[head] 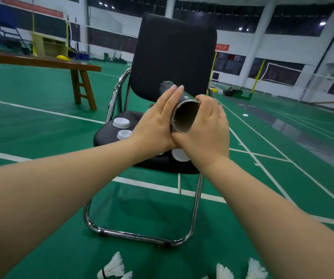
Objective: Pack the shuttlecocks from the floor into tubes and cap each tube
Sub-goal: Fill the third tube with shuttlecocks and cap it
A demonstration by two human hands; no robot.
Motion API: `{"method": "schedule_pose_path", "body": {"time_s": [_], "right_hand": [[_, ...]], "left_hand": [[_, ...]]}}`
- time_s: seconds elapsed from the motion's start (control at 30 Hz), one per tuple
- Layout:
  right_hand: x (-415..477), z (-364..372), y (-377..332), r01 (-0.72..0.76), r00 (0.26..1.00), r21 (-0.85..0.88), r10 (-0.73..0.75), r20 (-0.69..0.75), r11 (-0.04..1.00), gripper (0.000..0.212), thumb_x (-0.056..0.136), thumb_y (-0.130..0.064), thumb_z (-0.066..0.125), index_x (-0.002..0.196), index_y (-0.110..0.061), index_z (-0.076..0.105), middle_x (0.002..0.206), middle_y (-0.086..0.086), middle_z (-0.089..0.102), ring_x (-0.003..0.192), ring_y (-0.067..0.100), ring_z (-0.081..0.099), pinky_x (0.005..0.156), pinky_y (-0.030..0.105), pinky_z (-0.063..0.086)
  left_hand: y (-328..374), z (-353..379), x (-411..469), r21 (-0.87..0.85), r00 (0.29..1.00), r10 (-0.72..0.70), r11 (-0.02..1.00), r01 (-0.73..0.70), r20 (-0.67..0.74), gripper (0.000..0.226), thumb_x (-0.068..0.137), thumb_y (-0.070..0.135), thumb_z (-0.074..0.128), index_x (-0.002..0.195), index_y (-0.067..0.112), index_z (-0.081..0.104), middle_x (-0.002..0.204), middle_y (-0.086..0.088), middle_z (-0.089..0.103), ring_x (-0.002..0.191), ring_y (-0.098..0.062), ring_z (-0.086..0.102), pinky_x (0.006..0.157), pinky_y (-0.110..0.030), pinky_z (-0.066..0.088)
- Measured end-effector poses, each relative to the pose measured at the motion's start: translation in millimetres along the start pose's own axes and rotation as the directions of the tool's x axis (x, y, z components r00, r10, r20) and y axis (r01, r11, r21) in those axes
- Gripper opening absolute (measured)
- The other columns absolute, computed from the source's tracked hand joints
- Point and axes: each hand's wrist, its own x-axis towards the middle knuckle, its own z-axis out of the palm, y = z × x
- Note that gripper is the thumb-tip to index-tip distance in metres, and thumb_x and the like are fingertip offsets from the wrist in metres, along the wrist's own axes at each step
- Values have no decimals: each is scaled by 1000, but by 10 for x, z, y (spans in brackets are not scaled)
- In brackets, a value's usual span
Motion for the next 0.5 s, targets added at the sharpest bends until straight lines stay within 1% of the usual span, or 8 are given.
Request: {"method": "schedule_pose_path", "body": {"time_s": [0.07,0.13,0.23,0.27,0.33,0.37,0.43,0.5], "right_hand": [[-12,-293,-123,-49,999,47,49,17,998,72,61,-37,75,118,-2,48,112,14,56,97,33,56,91,44,45],[-61,-569,-238,-100,993,66,96,68,993,72,63,-37,75,120,-7,45,114,10,53,97,31,55,82,36,43],[-220,-939,-393,-153,983,80,143,120,985,74,64,-39,73,124,-11,41,119,5,50,102,28,53,80,31,40],[-286,-1052,-452,-165,979,82,153,133,983,74,65,-40,73,125,-12,39,120,4,49,103,28,53,79,30,39],[-427,-1270,-580,-182,975,83,169,143,980,75,65,-41,73,126,-14,38,121,3,48,103,26,53,77,29,37],[-498,-1370,-647,-187,974,89,173,145,978,74,65,-41,74,125,-15,38,121,2,48,103,26,53,77,29,38],[-629,-1554,-793,-200,972,116,181,153,973,73,65,-40,75,123,-16,40,118,1,49,102,24,53,79,31,40],[-738,-1701,-952,-219,964,149,190,183,964,73,64,-39,75,123,-17,40,118,0,49,102,24,53,81,33,42]], "left_hand": [[190,-146,14,6,998,57,998,-57,-19,101,70,36,77,146,18,13,150,-7,27,130,-20,34,105,-22,23],[385,-295,-16,13,994,102,995,-102,-30,95,73,35,74,146,18,15,144,-7,37,127,-21,38,105,-26,24],[672,-489,-143,49,977,199,979,-196,-75,81,77,35,62,144,11,23,134,-12,49,122,-19,39,105,-27,26],[753,-544,-203,60,969,233,972,-228,-83,79,76,36,58,143,10,25,132,-13,50,123,-20,39,105,-31,28],[903,-665,-347,56,958,277,960,-274,-68,79,76,40,56,142,13,23,134,-13,49,127,-23,39,107,-41,31],[969,-730,-423,54,954,294,955,-291,-63,78,76,41,56,141,14,22,136,-13,48,128,-23,39,107,-42,31],[1098,-883,-578,68,948,314,948,-310,-55,78,76,42,57,141,17,21,137,-12,47,129,-21,37,108,-41,30],[1218,-1056,-739,96,946,321,944,-316,-40,81,73,35,63,140,16,22,134,-12,50,123,-18,39,105,-34,32]]}}
